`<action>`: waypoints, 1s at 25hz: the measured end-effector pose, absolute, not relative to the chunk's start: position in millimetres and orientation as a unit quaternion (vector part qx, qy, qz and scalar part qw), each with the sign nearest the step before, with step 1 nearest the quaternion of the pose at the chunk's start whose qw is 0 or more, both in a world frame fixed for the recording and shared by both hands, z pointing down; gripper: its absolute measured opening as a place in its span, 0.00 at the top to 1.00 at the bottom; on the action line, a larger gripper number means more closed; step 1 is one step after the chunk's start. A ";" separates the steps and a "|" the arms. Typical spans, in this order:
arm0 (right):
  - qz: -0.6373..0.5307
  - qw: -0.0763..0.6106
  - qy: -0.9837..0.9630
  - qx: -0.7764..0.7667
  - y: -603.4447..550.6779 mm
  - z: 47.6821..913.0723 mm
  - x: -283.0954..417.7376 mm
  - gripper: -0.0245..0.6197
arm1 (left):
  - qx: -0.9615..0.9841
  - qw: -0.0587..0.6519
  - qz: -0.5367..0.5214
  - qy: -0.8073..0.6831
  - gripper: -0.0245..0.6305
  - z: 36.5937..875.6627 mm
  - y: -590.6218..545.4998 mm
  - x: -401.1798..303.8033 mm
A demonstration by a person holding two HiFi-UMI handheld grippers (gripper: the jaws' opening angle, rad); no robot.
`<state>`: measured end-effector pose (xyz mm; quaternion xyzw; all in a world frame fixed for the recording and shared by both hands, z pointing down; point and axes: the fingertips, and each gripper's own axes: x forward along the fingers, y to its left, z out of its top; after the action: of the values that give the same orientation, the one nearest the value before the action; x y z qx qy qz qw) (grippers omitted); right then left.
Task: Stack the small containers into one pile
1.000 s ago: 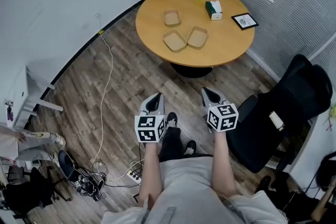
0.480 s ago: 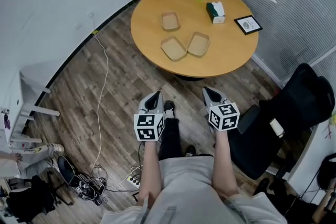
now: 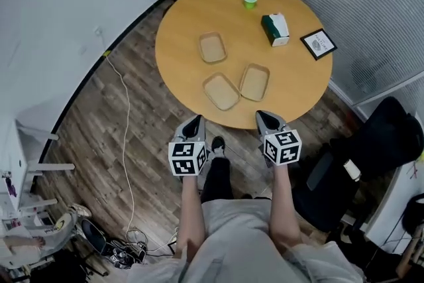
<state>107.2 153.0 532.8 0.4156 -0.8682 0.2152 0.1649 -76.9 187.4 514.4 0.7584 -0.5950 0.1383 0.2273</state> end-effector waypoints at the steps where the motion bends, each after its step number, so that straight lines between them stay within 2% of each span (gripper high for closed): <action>1: 0.218 0.167 -0.866 0.419 141.2 534.2 102.8 0.96 | 0.760 0.230 0.141 -0.592 0.95 516.0 174.2 -82.7; 13: 0.252 0.205 -0.844 0.426 42.2 567.6 50.1 0.96 | 0.774 0.259 0.177 -0.551 0.95 554.5 54.8 -125.2; 25: 0.254 0.274 -0.850 0.373 7.3 614.2 25.9 0.96 | 0.758 0.318 0.215 -0.527 0.95 621.4 45.4 -108.1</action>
<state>25.9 7.3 614.2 0.3728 -0.8495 0.2536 0.2739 -108.1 45.4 621.4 0.7585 -0.5266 0.2149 0.3181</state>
